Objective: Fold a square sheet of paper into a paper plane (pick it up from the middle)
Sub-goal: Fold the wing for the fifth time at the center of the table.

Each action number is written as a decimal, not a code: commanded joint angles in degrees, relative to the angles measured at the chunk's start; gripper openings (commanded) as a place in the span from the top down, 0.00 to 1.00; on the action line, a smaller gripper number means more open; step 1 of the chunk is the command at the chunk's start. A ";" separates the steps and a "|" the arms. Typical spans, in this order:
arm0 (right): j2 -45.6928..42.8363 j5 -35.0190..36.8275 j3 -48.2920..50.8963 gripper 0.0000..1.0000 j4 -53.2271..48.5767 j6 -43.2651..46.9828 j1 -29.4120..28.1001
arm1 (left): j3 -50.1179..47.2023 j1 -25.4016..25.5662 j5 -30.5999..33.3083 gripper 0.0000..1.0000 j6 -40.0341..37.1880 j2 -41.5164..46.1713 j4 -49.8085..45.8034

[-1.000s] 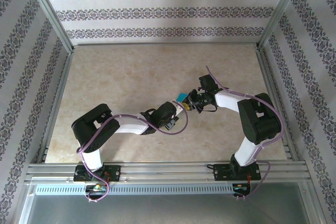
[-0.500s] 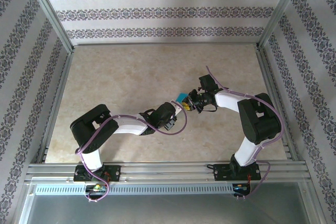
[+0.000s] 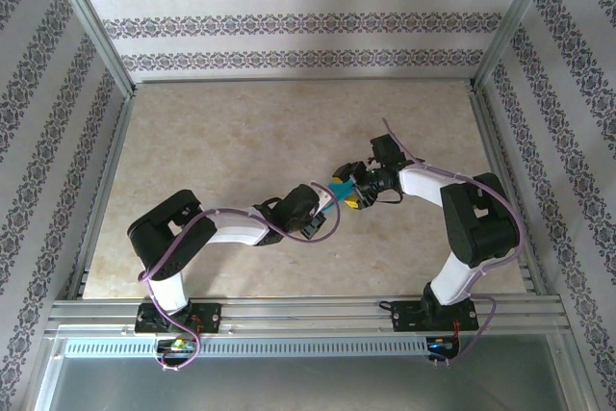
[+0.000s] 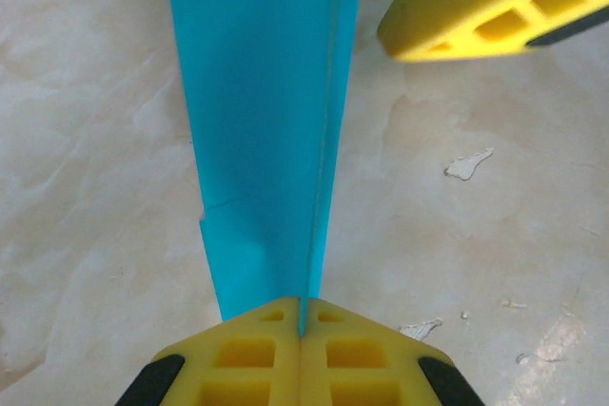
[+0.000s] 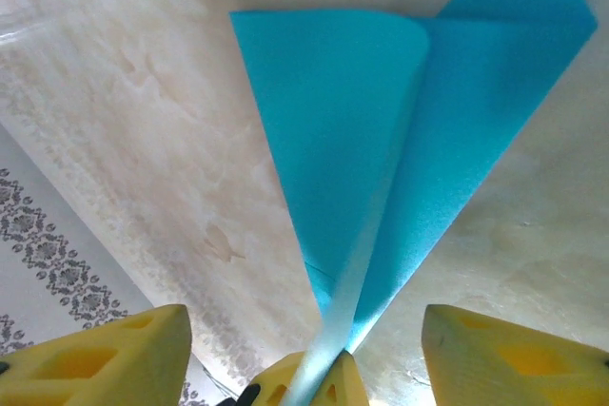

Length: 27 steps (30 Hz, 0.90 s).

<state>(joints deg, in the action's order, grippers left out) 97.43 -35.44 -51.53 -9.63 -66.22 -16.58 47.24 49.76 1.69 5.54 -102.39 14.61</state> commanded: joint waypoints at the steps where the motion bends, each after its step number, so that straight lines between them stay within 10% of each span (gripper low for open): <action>1: -2.53 0.59 -1.12 0.28 -1.96 2.23 1.14 | -0.84 -1.53 -4.85 0.95 3.41 0.48 -0.19; 27: -7.42 1.61 1.08 0.16 -2.58 5.57 6.17 | 3.30 -7.57 -21.16 1.00 12.29 -2.72 -4.76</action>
<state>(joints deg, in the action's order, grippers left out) 91.55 -34.83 -51.35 -11.35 -62.13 -10.96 48.66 43.03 -16.51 15.97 -103.63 12.84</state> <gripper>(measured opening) 0.843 0.055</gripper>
